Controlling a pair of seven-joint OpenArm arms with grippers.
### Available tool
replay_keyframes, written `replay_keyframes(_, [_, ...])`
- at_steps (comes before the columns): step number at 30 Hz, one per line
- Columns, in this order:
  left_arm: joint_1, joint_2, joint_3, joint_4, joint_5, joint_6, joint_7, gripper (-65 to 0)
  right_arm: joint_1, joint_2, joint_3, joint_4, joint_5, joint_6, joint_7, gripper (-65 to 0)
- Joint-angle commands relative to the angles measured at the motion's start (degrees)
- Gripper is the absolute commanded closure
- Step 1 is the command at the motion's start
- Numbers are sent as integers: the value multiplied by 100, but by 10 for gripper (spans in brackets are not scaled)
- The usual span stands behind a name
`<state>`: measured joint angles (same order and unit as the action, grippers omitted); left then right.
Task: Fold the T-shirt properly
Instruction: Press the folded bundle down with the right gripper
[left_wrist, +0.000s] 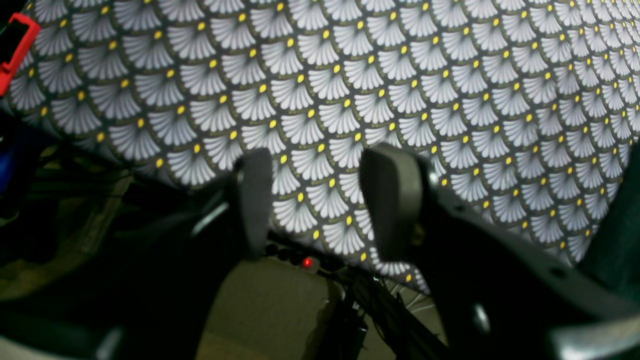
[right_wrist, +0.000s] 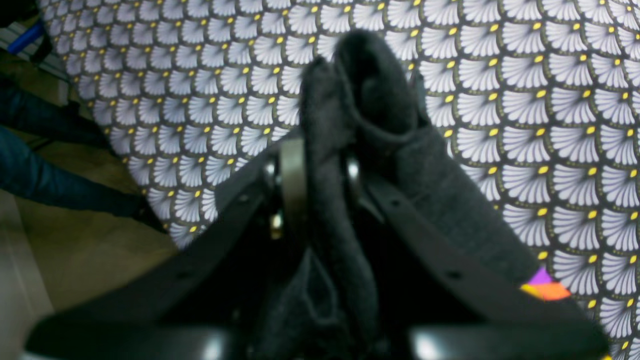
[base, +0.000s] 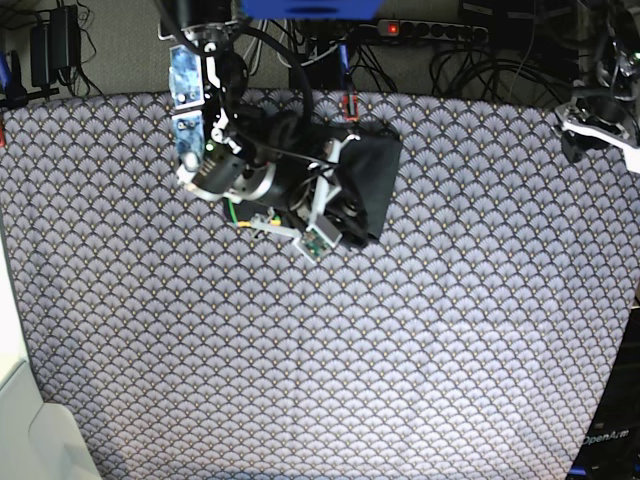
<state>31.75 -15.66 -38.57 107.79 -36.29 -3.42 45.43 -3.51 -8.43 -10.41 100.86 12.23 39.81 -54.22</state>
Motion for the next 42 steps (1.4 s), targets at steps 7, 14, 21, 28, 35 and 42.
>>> replay_keyframes(7, [30, -74, -51, 100, -32, -23, -99, -312, 91, -50, -27, 90, 153, 19, 151, -208])
replay_keyframes(14, [30, -65, -51, 100, -32, -23, -99, -312, 91, 3, -607, 239, 153, 19, 151, -215])
replay_keyframes(21, [47, -65, -51, 92, -32, -23, -99, -312, 65, 188, -897, 872, 135, 19, 151, -214])
replay_keyframes(28, [38, -21, -25, 92, -41, -23, -99, -311, 30, 741, -871, 749, 118, 19, 151, -94])
replay_keyframes(35, [3, 129, 292, 153, -41, -23, -99, -311, -49, 926, -115, 565, 144, 19, 151, 0])
replay_keyframes(42, [-5, 111, 705, 329, -41, -32, -99, -316, -199, 1076, 61, 547, 127, 19, 151, 0])
